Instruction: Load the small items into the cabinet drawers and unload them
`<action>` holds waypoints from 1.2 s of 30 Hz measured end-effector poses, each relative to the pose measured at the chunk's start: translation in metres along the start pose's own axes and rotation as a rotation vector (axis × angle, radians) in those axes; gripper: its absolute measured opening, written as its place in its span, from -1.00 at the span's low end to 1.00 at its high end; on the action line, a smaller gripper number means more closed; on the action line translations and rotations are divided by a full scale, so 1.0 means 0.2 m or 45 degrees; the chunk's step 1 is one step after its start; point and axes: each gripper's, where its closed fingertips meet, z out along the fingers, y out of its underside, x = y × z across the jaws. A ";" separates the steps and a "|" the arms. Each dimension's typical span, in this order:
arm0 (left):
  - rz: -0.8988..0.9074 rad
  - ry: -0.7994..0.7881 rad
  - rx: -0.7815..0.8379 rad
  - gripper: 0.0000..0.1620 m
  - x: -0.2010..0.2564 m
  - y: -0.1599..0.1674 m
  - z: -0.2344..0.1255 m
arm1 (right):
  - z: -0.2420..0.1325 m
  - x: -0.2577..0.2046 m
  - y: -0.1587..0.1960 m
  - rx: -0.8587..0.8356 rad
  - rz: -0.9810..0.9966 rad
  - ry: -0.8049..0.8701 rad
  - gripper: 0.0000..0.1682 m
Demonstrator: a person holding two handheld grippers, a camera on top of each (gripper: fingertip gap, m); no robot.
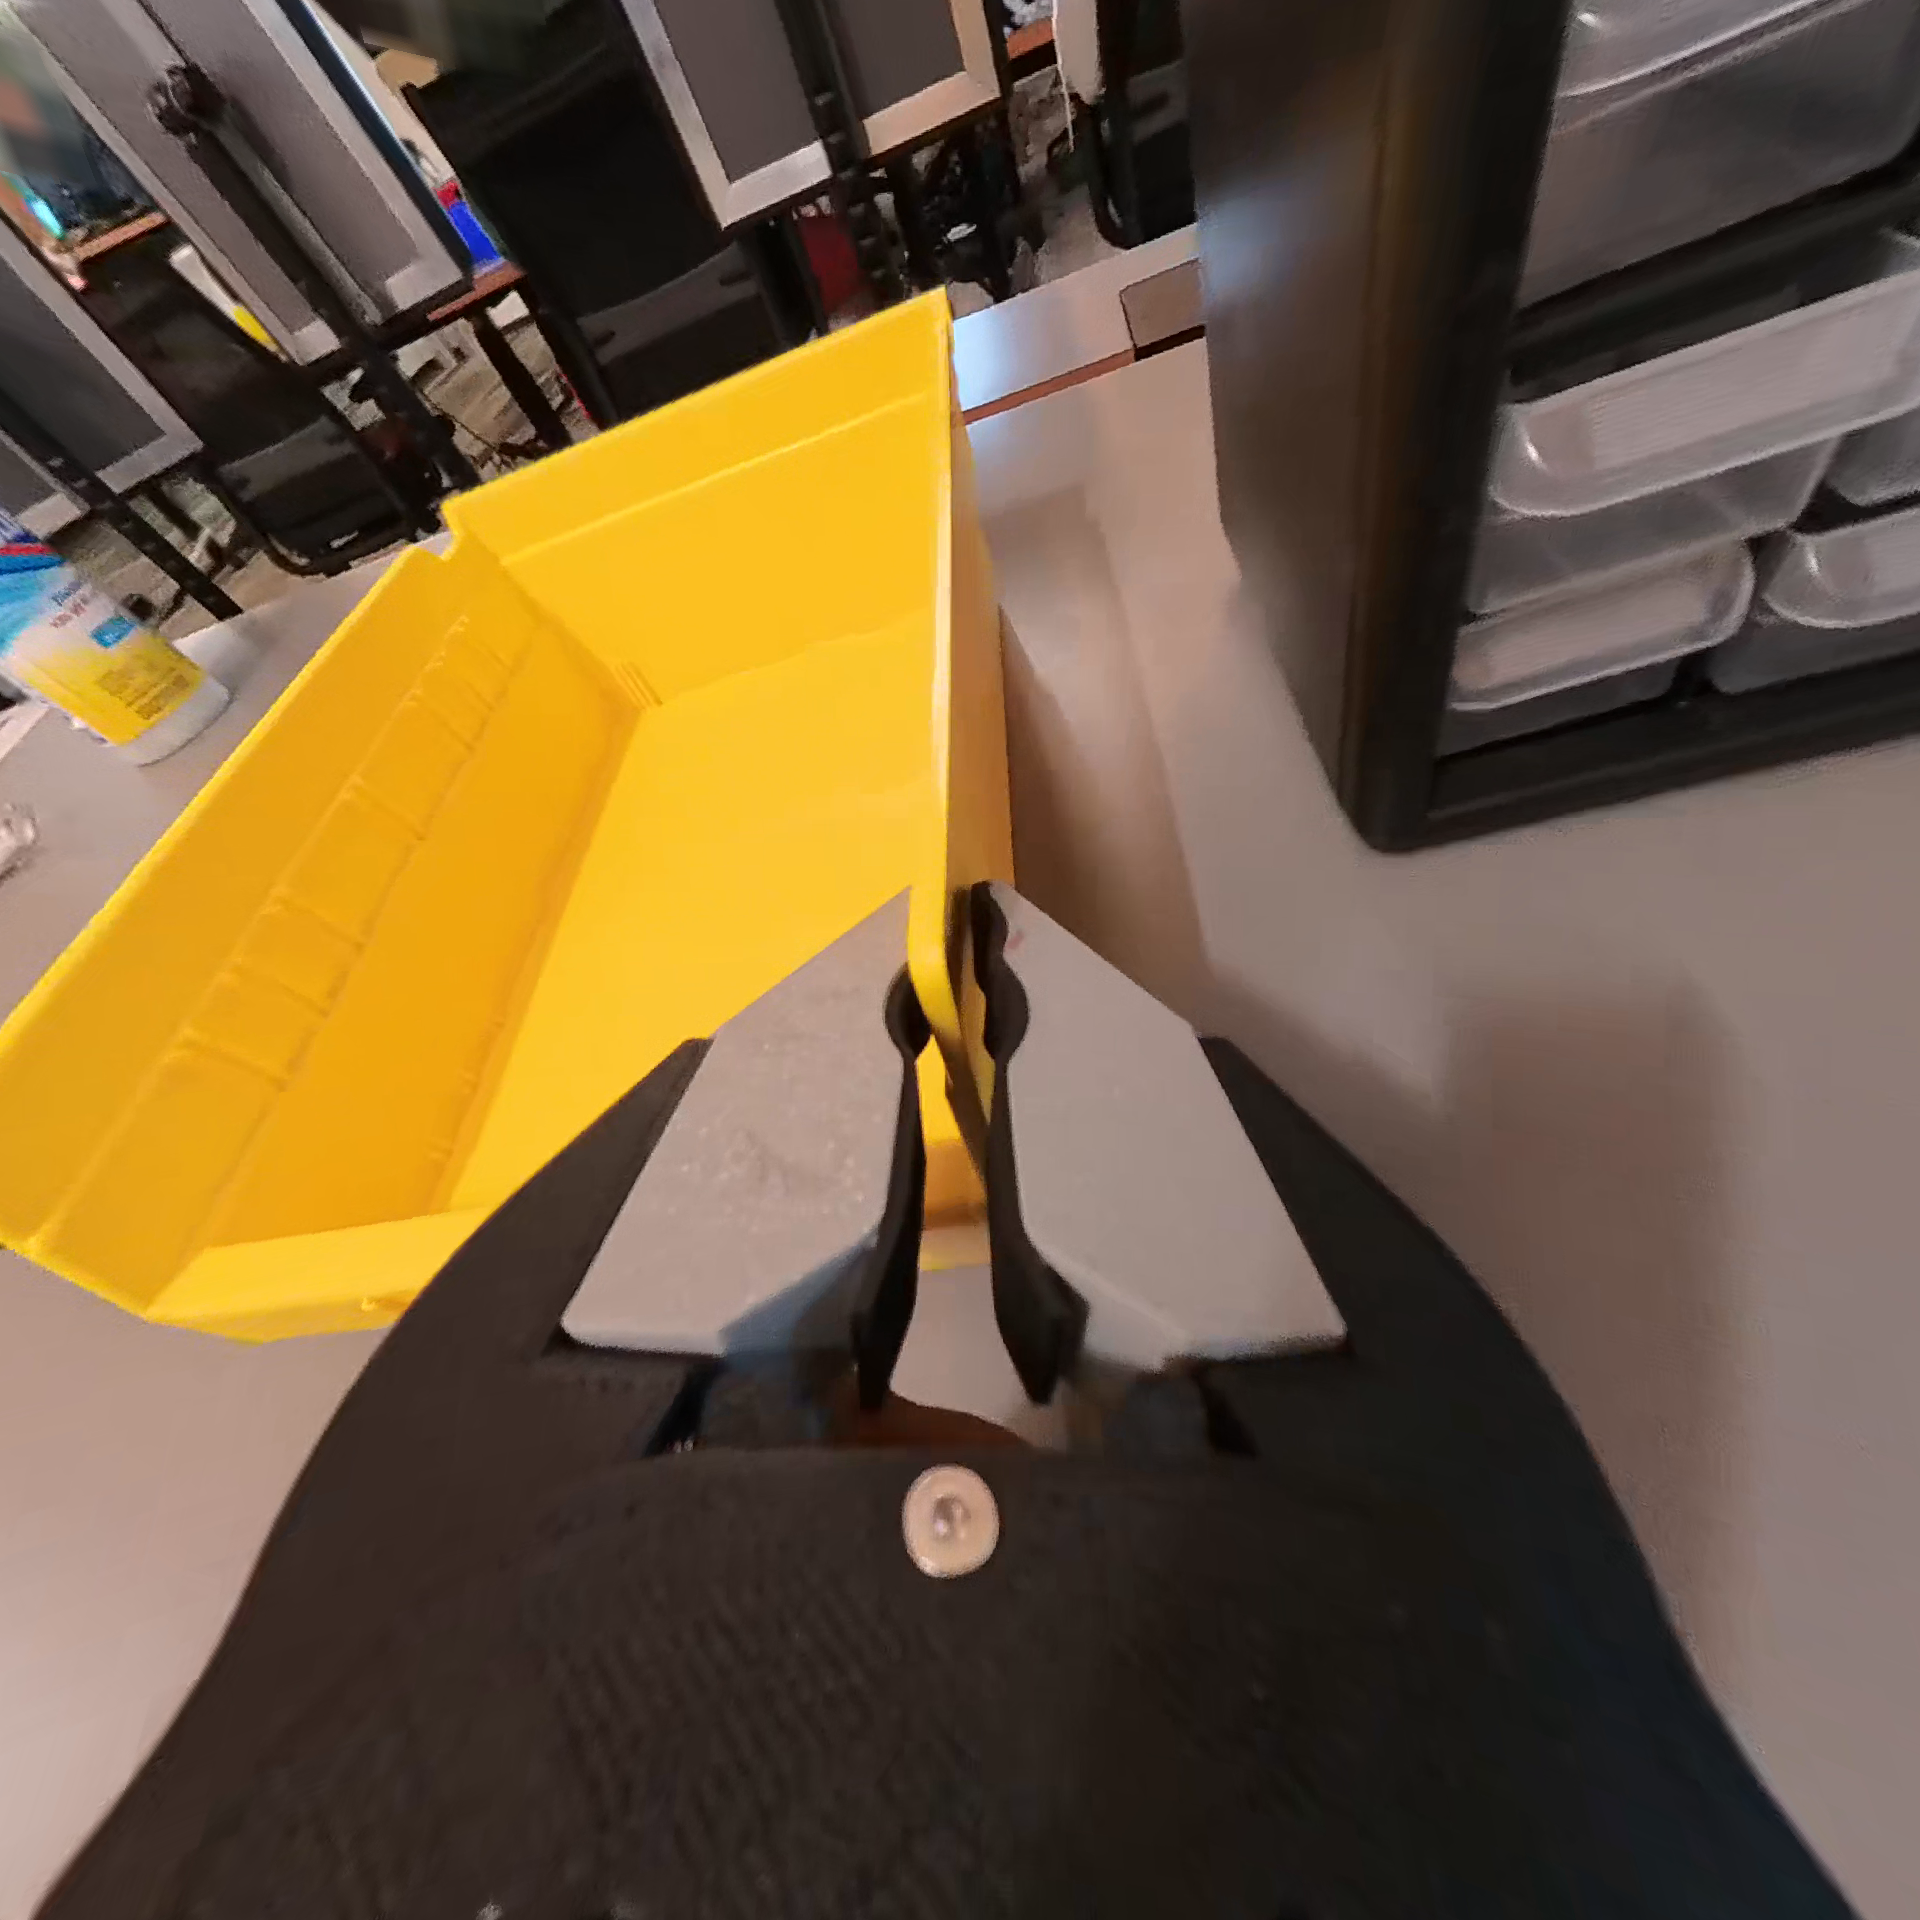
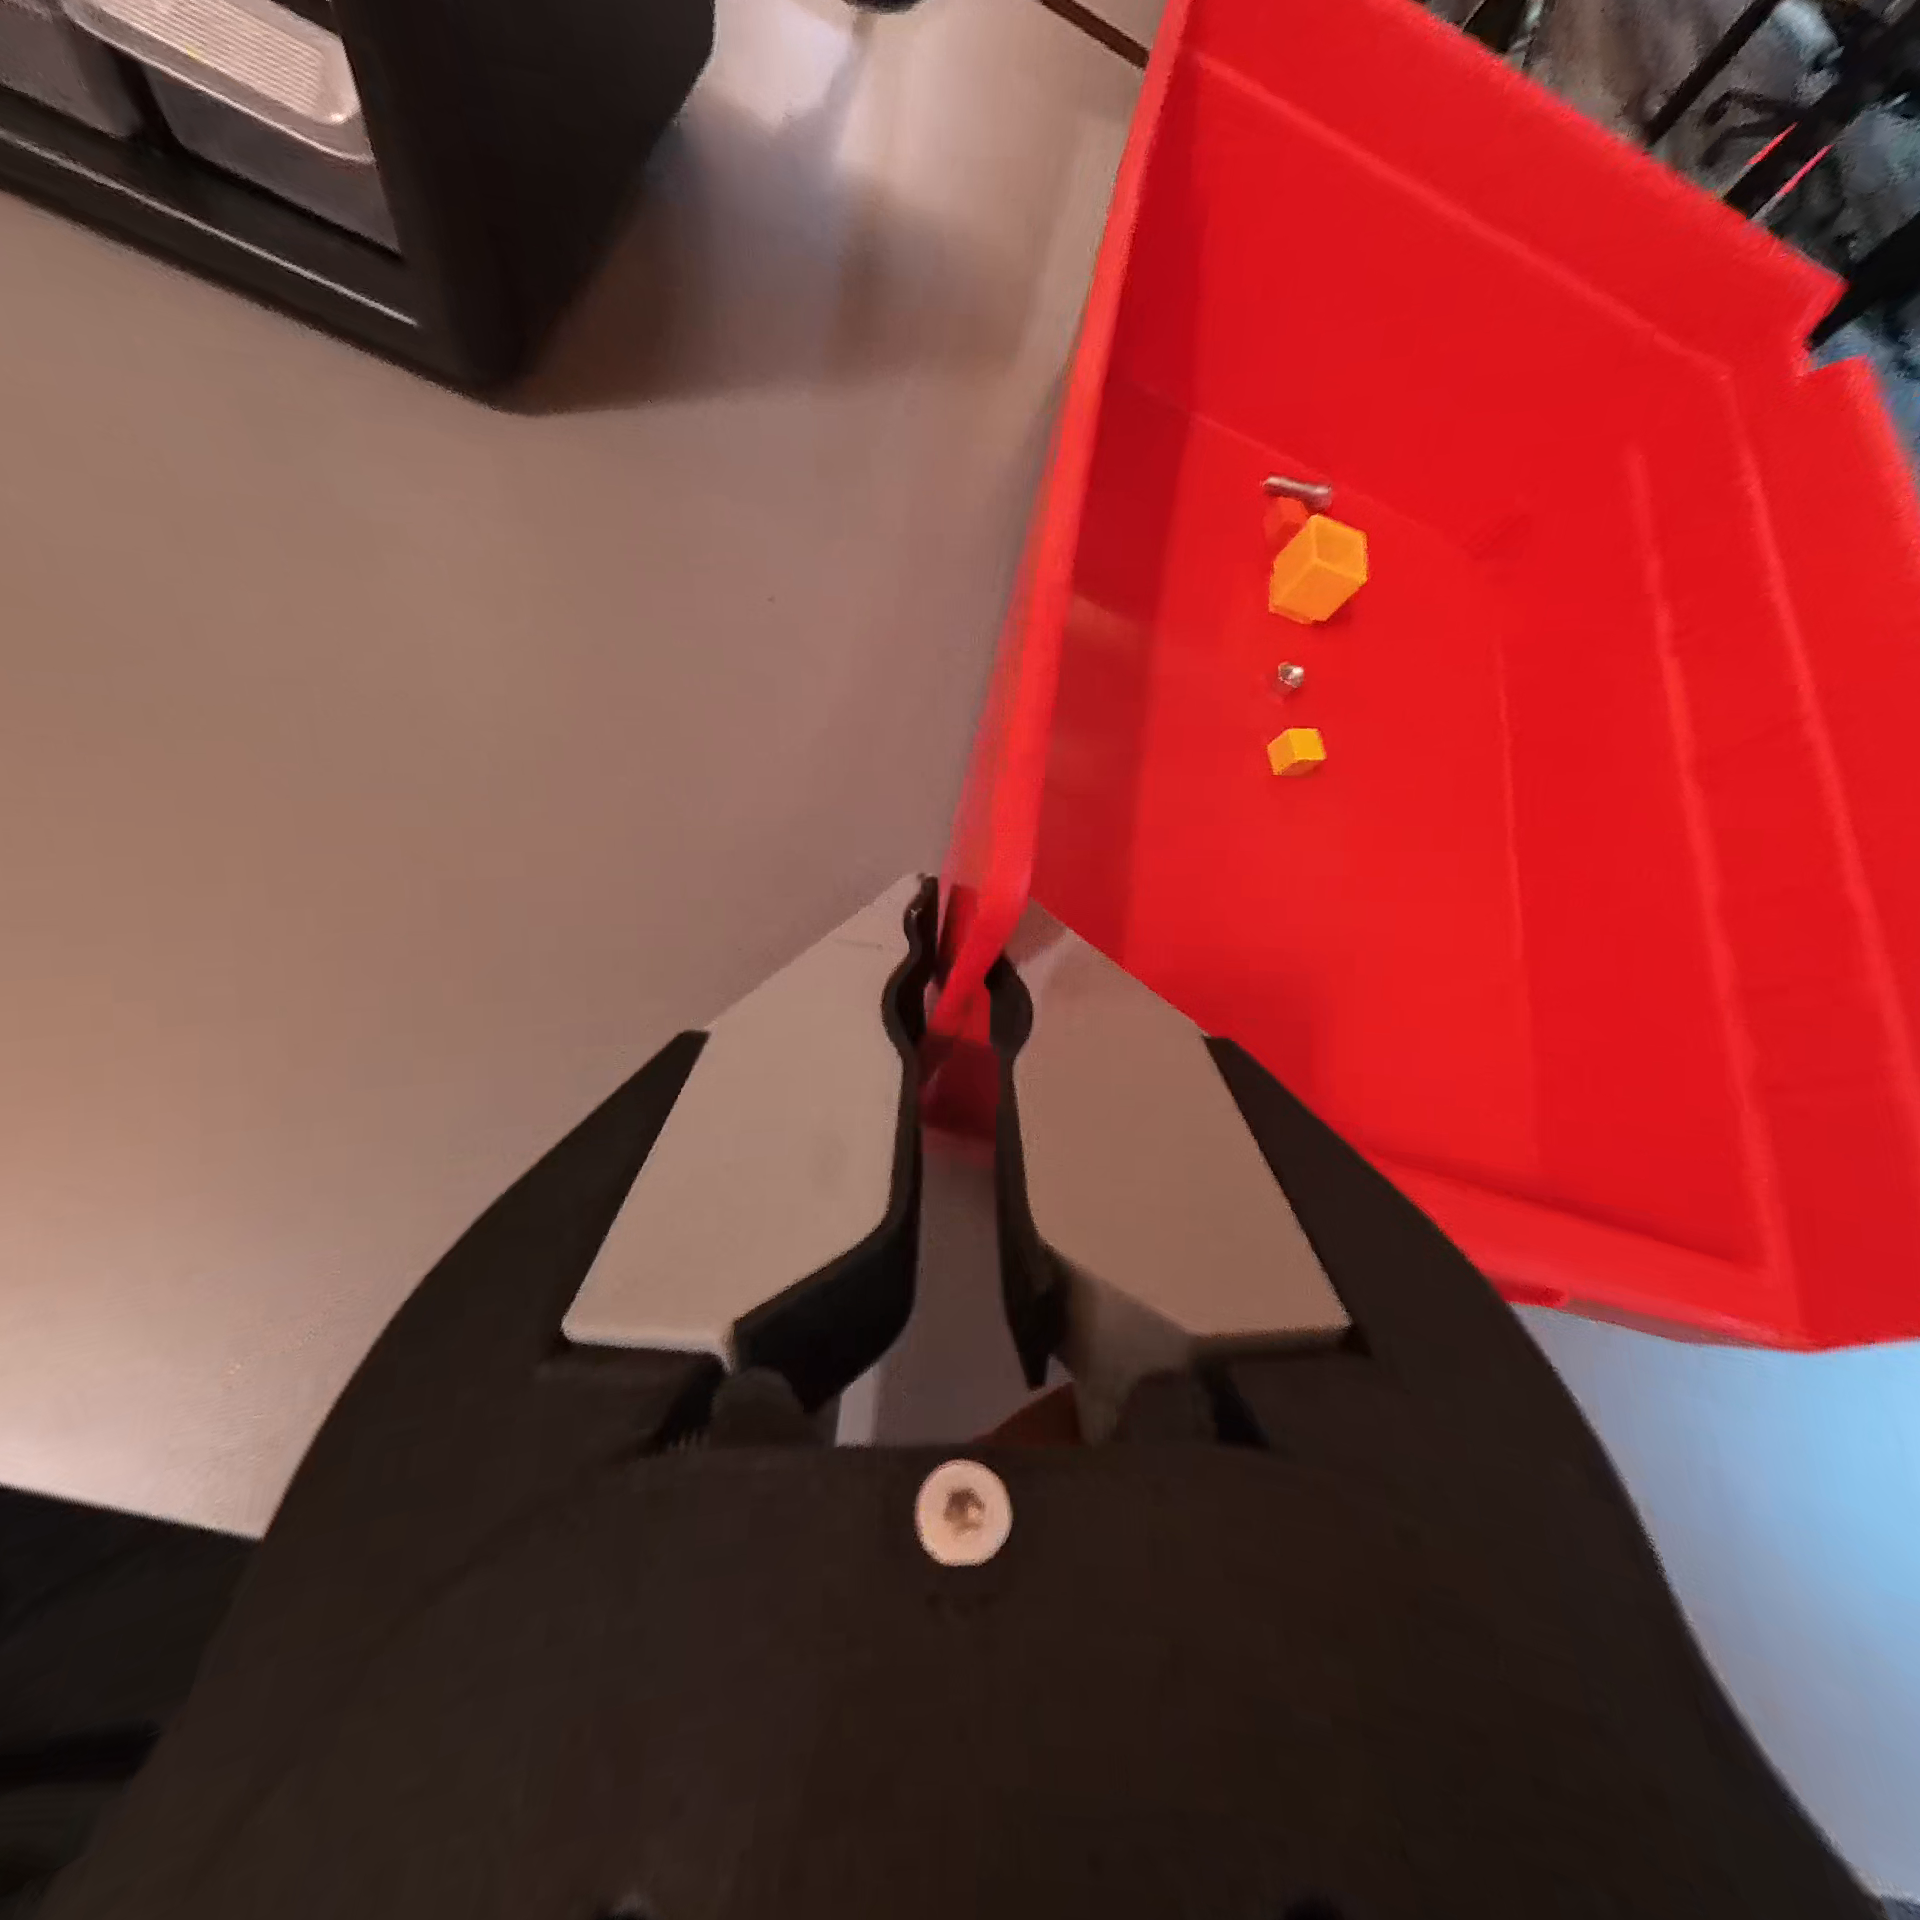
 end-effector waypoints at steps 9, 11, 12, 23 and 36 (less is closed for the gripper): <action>0.060 0.011 0.113 -0.98 -0.16 0.03 -0.27 | -0.12 0.04 0.06 0.051 0.002 0.033 -1.00; 0.076 -0.033 0.163 -0.99 -0.20 0.02 -0.34 | -0.18 0.04 0.07 0.058 -0.005 0.049 -1.00; 0.083 -0.050 0.192 -0.99 -0.22 0.01 -0.38 | -0.21 0.03 0.07 0.062 -0.020 0.059 -0.99; 0.050 -0.056 0.278 -0.99 -0.36 0.04 -0.70 | -0.63 -0.12 0.16 0.206 -0.022 0.016 -0.98; 0.021 -0.154 0.292 -0.98 -0.67 0.23 -1.06 | -1.15 -0.72 0.03 0.362 -0.239 -0.199 -0.97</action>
